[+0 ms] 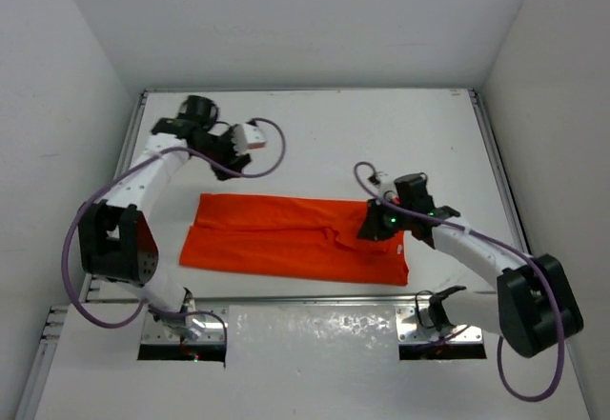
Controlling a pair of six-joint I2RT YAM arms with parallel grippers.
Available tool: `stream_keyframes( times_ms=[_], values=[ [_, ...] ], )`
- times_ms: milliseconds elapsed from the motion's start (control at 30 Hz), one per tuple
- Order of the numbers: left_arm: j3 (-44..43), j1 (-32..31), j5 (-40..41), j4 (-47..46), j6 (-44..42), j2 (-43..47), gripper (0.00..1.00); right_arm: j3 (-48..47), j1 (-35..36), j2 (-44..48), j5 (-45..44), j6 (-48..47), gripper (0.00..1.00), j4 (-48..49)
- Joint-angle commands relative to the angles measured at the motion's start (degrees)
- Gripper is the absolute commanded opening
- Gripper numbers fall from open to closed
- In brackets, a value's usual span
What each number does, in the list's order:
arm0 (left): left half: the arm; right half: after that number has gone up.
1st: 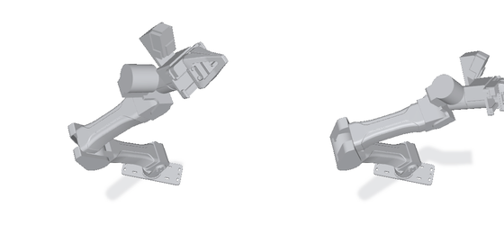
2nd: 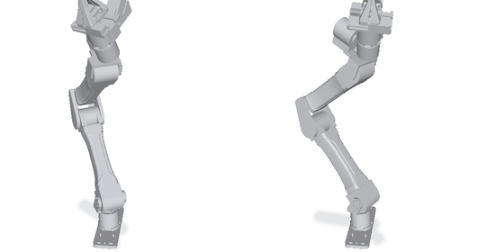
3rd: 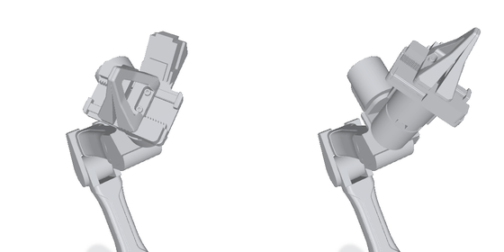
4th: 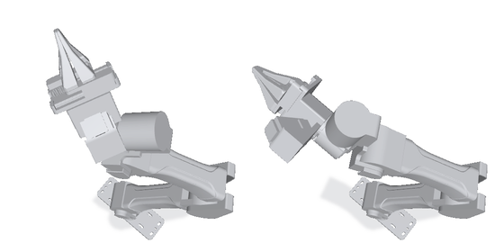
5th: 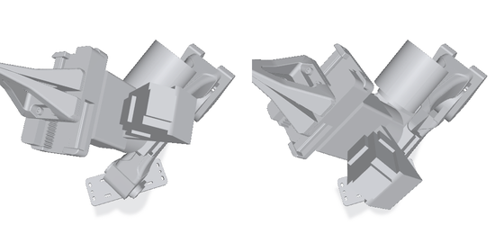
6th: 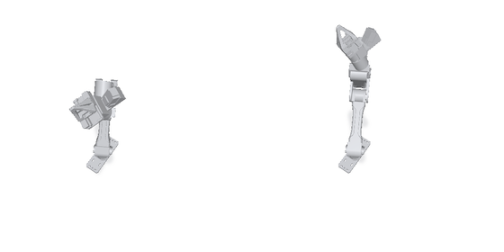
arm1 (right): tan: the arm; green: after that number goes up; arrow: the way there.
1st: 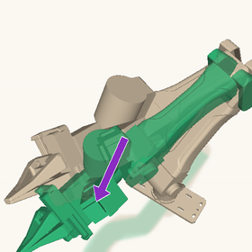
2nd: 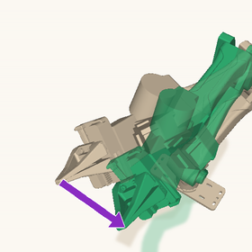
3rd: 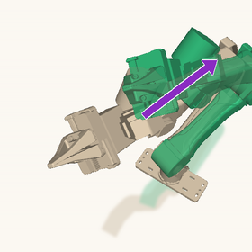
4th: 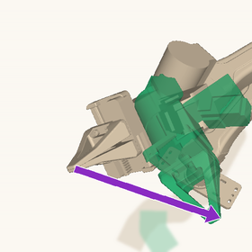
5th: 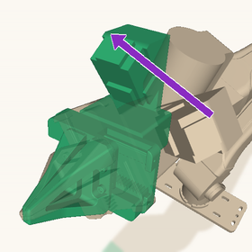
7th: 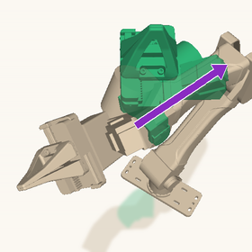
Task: Fold and stack the t-shirts
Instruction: Fold the other side of the tshirt into a rectangle
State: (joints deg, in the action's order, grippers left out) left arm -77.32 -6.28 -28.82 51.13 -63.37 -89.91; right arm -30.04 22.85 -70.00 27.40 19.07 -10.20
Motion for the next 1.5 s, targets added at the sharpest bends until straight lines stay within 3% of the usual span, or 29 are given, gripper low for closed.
stream_keyframes(
  times_ms=[0, 100, 200, 333, 700, 933, 1133, 1300, 1333, 1367, 1400, 1467],
  values=[
    [1.7, -14.6, -8.3, -9.9, 16.0, 1.4, 0.49, 3.3, -7.6, 5.6, -6.5, 8.7, 0.00, 4.9],
    [2.0, -22.7, -11.1, -18.0, 28.3, -2.1, 0.49, 2.4, -8.2, 5.7, -7.5, 9.1, 0.00, 4.8],
    [2.5, -29.9, -9.3, -24.2, 34.2, -6.4, 0.48, 2.4, -8.2, 4.2, -11.9, 9.2, 0.00, 1.8],
    [3.6, -34.4, -6.3, -31.2, 40.5, -11.3, 0.48, 6.6, -8.9, 4.7, -15.1, 12.0, 0.00, 2.9],
    [9.1, -40.1, 2.1, -45.7, 43.2, -19.4, 0.49, 9.7, -9.8, 4.8, -24.8, 16.9, 0.00, -1.0],
    [11.1, -40.9, 3.9, -43.8, 38.2, -21.4, 0.49, 8.4, -10.0, 6.1, -26.6, 14.5, 0.00, -3.4],
    [8.9, -41.2, -0.4, -40.5, 36.7, -20.7, 0.54, 6.8, -12.7, 7.8, -24.8, 11.8, 0.00, -3.6],
    [0.4, -40.9, 0.5, -36.8, 40.2, -19.9, 0.56, 1.1, -18.3, 8.4, -19.2, 7.7, 0.17, -2.2],
    [-0.9, -40.7, 0.4, -36.0, 40.4, -19.7, 0.59, 0.3, -19.5, 7.4, -17.0, 7.1, 0.24, -1.2],
    [-2.1, -40.0, 0.3, -34.6, 40.6, -19.0, 0.69, -1.3, -20.0, 6.7, -16.4, 6.2, 0.27, -0.9],
    [-4.6, -39.7, 0.4, -33.7, 41.0, -18.6, 0.89, -2.1, -20.6, 5.9, -15.8, 5.7, 0.30, -0.7],
    [-6.7, -38.5, 0.6, -30.3, 40.5, -17.2, 1.00, -4.2, -22.0, 2.5, -14.2, 5.5, 0.35, 0.2]
  ],
)
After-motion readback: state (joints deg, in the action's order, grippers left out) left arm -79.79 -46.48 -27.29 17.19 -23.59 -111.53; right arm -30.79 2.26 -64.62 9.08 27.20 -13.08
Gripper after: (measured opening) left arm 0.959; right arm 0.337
